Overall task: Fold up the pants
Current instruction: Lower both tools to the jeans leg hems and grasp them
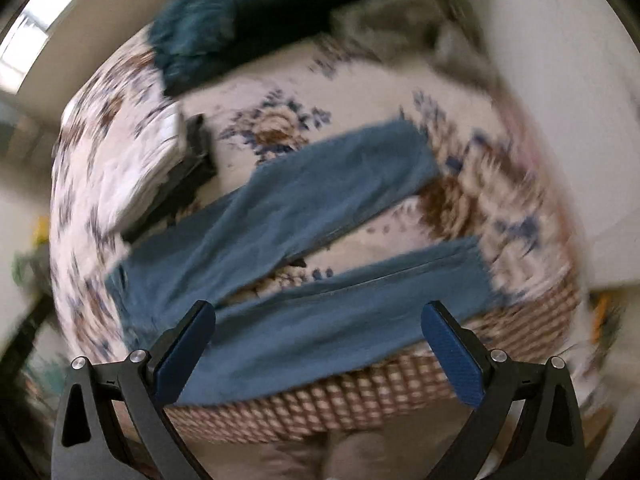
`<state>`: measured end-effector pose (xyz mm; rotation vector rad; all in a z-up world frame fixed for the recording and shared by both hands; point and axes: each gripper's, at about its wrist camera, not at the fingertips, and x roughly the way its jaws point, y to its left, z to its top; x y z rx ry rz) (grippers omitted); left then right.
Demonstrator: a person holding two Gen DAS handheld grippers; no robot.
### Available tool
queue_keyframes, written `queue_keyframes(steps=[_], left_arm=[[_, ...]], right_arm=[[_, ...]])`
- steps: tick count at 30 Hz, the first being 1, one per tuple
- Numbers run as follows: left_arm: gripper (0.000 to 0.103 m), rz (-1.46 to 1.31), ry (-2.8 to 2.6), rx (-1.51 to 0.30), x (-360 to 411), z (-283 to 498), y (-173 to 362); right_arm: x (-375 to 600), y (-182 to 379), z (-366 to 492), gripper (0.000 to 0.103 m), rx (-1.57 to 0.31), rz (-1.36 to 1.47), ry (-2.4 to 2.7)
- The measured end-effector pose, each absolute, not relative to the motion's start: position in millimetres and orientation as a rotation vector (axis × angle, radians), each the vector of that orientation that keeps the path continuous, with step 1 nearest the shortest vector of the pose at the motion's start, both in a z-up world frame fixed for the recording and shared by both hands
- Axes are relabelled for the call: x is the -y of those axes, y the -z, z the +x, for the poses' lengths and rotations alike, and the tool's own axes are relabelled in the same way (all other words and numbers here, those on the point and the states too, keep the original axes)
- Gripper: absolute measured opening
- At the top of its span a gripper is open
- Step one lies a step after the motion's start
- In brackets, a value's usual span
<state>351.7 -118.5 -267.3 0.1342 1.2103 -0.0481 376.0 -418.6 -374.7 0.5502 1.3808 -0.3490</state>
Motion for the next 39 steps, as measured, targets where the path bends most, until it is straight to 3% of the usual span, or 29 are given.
queue_keyframes(steps=[13, 21, 23, 24, 25, 26, 27, 28, 34, 39], left_arm=[[0.103, 0.183, 0.039, -1.343, 264, 434, 489], [0.103, 0.304, -0.043, -1.394, 298, 426, 554], [0.103, 0.313, -0.066, -1.392, 298, 423, 555], [0.103, 0.314, -0.077, -1.397, 297, 421, 554], [0.103, 0.311, -0.086, -1.400, 298, 421, 554], [0.103, 0.303, -0.100, -1.401, 295, 419, 552], [0.103, 0.297, -0.110, -1.399, 293, 418, 549], [0.103, 0.291, -0.123, -1.394, 291, 416, 546], [0.103, 0.219, -0.167, -1.399, 281, 404, 536], [0.103, 0.198, -0.157, -1.419, 292, 396, 538]], right_arm=[[638, 623, 419, 0.103, -1.477, 0.671, 0.675], [698, 719, 429, 0.100, -1.491, 0.826, 0.663], [703, 733, 432, 0.092, -1.467, 0.887, 0.645], [702, 737, 435, 0.078, -1.459, 0.893, 0.633], [698, 739, 440, 0.054, -1.448, 0.867, 0.614], [692, 737, 447, 0.045, -1.430, 0.805, 0.593], [685, 733, 452, 0.025, -1.410, 0.736, 0.572], [679, 728, 456, 0.015, -1.394, 0.690, 0.551], [677, 687, 430, 0.013, -1.247, 0.665, 0.571], [674, 678, 406, 0.014, -1.299, 0.720, 0.616]])
